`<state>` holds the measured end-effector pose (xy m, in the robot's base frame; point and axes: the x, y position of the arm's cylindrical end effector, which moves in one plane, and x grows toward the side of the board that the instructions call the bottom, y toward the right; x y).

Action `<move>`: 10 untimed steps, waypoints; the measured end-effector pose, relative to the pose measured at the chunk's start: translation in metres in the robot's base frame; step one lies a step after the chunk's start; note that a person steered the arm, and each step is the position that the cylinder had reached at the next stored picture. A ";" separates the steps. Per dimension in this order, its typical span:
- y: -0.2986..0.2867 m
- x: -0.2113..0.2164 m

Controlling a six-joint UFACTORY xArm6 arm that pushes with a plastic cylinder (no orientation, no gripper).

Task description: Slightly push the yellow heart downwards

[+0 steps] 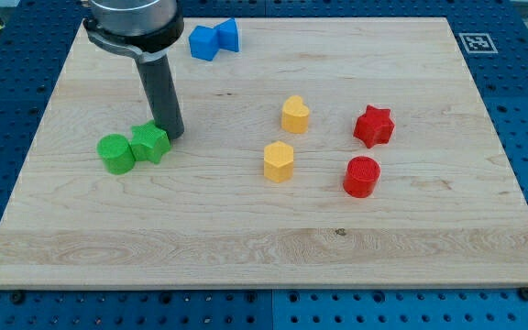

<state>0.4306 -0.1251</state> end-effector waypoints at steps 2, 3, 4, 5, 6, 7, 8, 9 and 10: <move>0.010 0.000; 0.046 -0.004; 0.050 -0.004; 0.061 -0.021; 0.083 -0.038; 0.105 -0.055; 0.126 -0.062; 0.150 -0.062; 0.155 -0.060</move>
<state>0.3707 0.0294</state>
